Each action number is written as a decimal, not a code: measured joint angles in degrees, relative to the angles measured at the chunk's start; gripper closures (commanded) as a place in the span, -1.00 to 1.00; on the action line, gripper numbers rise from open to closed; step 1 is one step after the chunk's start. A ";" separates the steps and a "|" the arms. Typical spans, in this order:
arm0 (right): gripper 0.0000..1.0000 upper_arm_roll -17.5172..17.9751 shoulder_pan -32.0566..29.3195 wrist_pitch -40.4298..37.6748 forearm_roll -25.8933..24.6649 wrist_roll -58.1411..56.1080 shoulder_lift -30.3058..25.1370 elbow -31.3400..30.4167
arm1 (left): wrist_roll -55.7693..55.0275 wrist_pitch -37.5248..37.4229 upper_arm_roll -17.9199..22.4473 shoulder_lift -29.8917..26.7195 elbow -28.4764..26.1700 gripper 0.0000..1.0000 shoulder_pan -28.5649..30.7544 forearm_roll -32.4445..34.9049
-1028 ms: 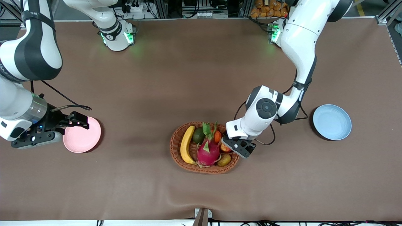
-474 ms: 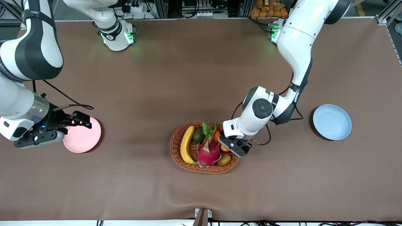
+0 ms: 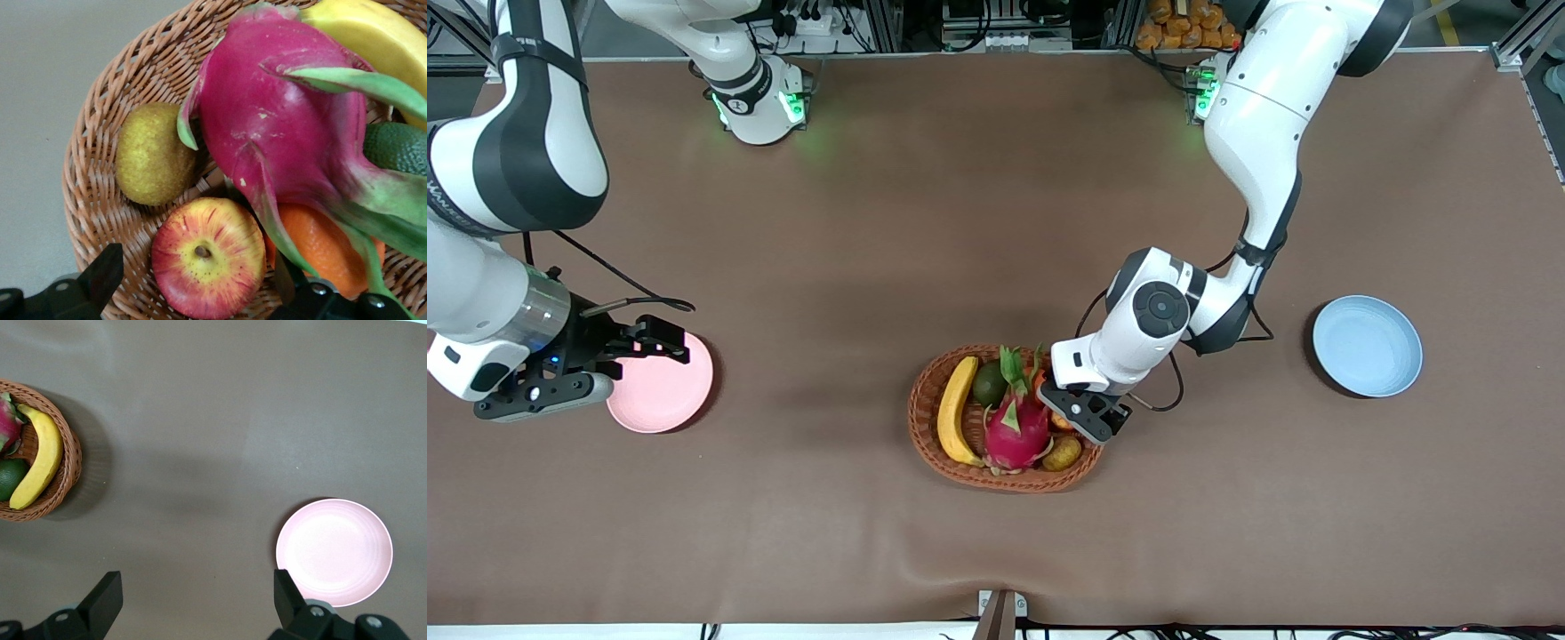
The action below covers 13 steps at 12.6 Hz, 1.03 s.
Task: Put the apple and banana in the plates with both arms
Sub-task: 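Close the left gripper on the red apple in the basket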
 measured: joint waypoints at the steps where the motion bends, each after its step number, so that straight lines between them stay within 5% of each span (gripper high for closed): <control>1: -1.00 0.00 0.00 -0.04 0.08 0.00 0.06 -0.04 | 0.02 0.02 -0.06 0.02 0.00 -1.00 0.00 0.00; 5: -1.00 0.02 0.00 -0.06 0.17 0.00 0.15 -0.04 | 0.29 0.04 -0.07 0.20 0.00 -0.97 0.00 0.00; 8: -1.00 0.06 0.00 -0.07 0.19 0.00 0.16 -0.04 | 0.49 0.66 -0.07 0.84 0.01 -0.65 0.02 0.00; 13: -1.00 0.23 0.02 -0.07 0.21 0.00 0.16 -0.04 | 0.57 0.84 -0.15 1.04 0.04 -0.44 -0.01 0.00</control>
